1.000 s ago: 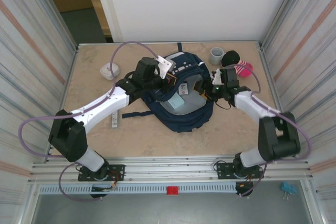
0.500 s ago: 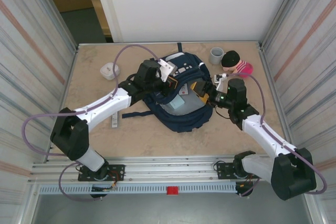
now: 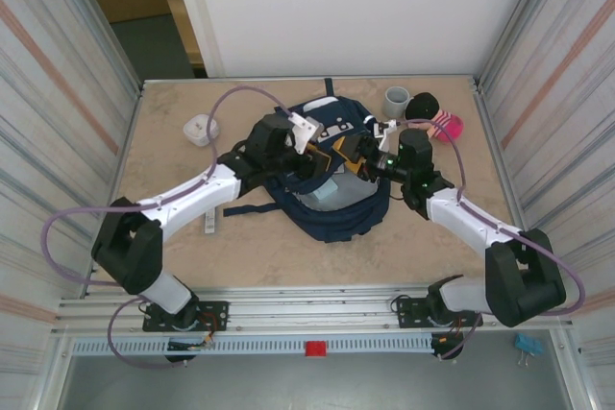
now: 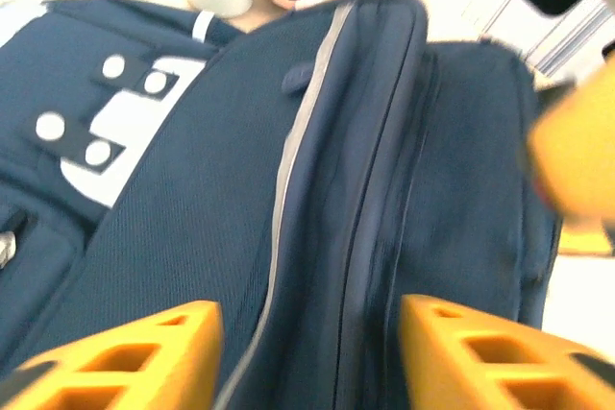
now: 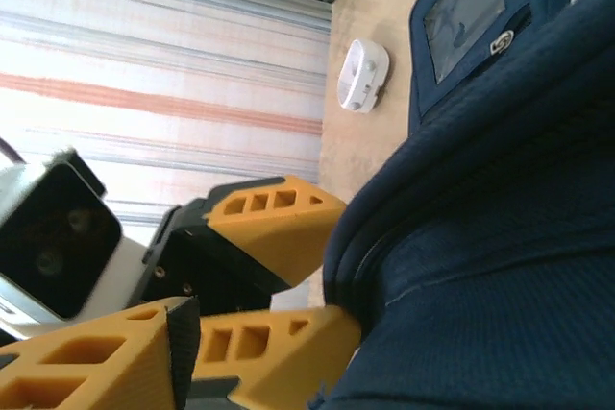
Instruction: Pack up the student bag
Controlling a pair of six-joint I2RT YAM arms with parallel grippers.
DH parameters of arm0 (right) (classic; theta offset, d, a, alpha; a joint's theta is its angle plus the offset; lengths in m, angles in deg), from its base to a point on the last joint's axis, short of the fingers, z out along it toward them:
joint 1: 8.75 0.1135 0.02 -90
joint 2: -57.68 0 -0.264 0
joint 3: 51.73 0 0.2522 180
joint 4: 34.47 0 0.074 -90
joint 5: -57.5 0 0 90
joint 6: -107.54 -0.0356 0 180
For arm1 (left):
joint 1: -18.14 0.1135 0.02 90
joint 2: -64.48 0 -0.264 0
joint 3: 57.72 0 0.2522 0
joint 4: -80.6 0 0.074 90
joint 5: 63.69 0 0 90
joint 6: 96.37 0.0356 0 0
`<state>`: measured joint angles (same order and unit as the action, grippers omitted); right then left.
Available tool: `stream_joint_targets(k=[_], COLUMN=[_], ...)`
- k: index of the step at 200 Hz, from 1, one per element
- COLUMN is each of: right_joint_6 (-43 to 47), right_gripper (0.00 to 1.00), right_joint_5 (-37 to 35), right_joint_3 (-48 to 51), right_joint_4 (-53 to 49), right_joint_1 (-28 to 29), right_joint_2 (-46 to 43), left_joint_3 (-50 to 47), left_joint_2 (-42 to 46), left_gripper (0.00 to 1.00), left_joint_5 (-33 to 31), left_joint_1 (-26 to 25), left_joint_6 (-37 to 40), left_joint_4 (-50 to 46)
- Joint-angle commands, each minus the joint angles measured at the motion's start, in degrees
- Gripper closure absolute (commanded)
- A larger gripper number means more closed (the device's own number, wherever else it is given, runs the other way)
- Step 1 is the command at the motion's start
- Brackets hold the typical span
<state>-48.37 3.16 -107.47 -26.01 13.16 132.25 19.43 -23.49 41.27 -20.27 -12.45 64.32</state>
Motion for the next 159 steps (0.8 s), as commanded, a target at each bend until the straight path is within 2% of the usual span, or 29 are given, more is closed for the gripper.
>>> stream_joint_targets(k=[1,35,44,60,83,115,159], right_joint_6=[3.9,4.6,5.1,6.0,6.4,6.3,5.8], right_gripper=[0.47,0.75,0.80,0.89,0.91,0.91,0.91], right_joint_5=[-1.3,-0.8,-0.5,0.4,1.0,1.1,1.4], right_joint_3=[-4.1,-6.2,-7.6,-10.4,-13.8,-17.9,-20.0], right_joint_4=[-4.5,-6.1,-6.9,-8.4,-10.2,-10.1,-10.0], right_joint_1=[1.0,1.2,1.2,1.2,1.2,1.2,1.3], right_joint_2=[0.0,0.1,0.1,0.6,1.3,3.1,4.0], left_joint_3=[-5.8,-16.5,-20.3,-25.7,-30.9,-33.7,-33.0], left_joint_2=[7.1,16.6,18.1,19.9,20.8,16.2,7.4], left_gripper=[0.39,0.33,0.32,0.33,0.32,0.33,0.34], left_joint_5=[-1.3,-4.2,-5.2,-3.0,-2.7,-0.9,0.1], left_joint_1=[2.2,5.8,7.1,9.5,9.9,9.9,9.9], left_joint_6=[-3.8,-4.9,-4.3,-3.8,-0.1,5.4,6.2], left_joint_4=[1.0,1.6,3.5,7.4,12.8,18.0,28.9])
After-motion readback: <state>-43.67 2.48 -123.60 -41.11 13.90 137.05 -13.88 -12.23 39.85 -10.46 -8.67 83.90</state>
